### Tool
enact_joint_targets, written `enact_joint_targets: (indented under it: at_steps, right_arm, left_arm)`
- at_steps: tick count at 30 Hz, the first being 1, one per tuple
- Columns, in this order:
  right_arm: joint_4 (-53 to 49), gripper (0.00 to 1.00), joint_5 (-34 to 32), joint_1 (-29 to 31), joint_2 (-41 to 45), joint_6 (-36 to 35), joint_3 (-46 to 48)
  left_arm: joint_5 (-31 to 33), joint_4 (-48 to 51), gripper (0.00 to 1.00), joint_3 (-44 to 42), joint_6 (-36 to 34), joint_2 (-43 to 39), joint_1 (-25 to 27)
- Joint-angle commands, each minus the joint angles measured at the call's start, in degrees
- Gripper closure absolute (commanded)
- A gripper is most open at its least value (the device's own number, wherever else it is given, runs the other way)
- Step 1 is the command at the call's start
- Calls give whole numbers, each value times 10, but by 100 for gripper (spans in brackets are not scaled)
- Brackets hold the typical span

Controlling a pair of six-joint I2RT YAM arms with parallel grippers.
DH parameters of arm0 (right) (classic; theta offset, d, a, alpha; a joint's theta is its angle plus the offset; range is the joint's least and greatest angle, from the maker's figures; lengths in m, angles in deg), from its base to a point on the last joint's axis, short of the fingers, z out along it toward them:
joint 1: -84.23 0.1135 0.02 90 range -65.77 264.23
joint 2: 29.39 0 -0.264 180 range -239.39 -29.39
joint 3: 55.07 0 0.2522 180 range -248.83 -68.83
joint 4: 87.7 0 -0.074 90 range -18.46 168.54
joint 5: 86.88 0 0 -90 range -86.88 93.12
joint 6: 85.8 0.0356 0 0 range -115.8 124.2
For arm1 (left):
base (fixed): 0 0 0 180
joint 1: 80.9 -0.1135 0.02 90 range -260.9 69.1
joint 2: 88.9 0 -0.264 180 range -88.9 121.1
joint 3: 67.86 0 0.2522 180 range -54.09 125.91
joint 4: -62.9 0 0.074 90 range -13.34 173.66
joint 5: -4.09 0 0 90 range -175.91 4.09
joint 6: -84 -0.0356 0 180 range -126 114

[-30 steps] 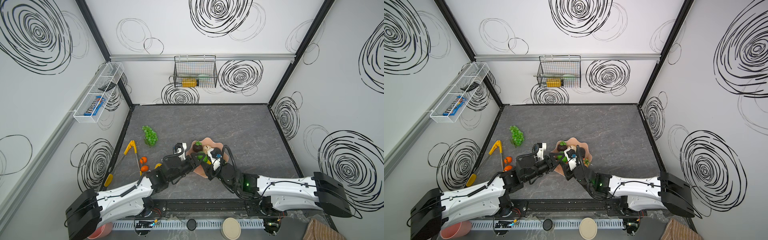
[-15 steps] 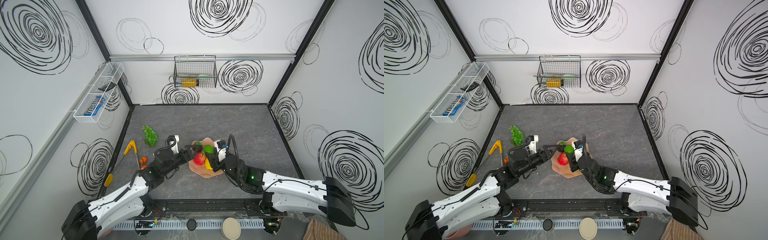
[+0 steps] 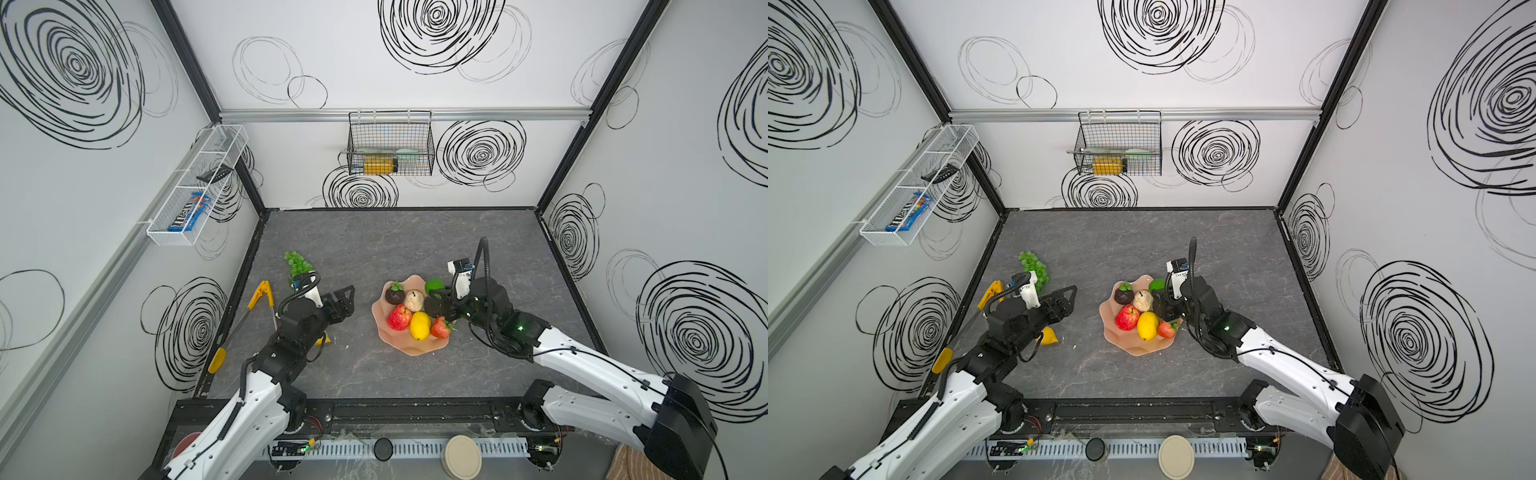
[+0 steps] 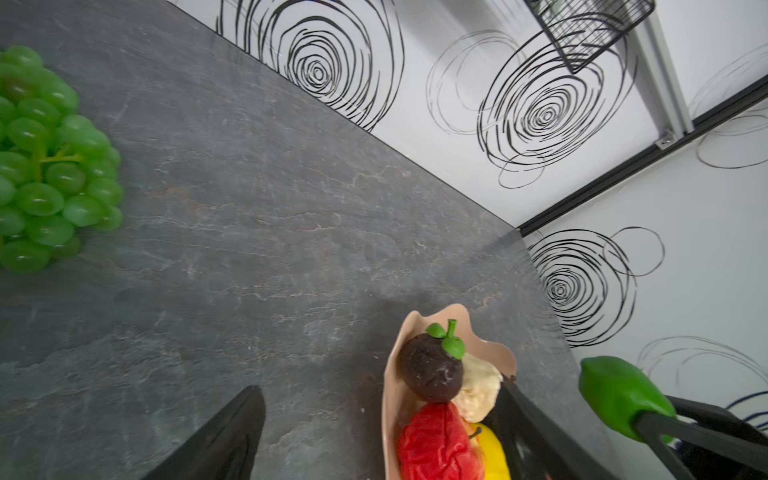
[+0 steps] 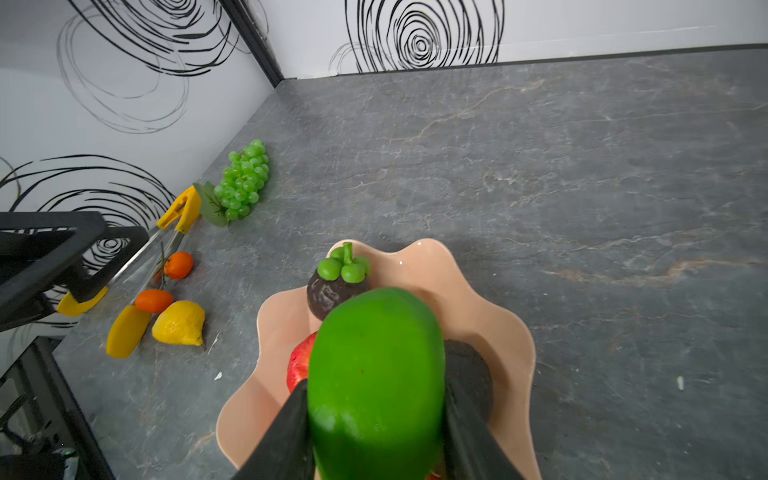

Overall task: Place and organize the fake fruits in the fruit bowl
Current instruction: 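Carry the green lime with the right gripper over the bowl and lower it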

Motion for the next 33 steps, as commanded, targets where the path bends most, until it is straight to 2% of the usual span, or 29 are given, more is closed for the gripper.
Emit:
enact_joint_targets:
  at_steps: [1, 11, 23, 28, 33]
  right_arm:
    - [-29, 62, 34, 18, -2, 22, -2]
    - [-103, 62, -20, 131, -39, 65, -39]
    - [-182, 62, -24, 183, -124, 134, -102]
    - [-219, 61, -49, 208, -173, 146, -143]
    - [-268, 61, -44, 211, -230, 153, -189]
  left_arm:
    - [40, -17, 9, -23, -28, -15, -11]
    - [51, -74, 10, -86, -44, -40, -28]
    - [76, -98, 9, -112, -74, -40, -16]
    - [80, -101, 9, -113, -75, -40, -11]
    - [83, -97, 9, -112, -75, -42, -8]
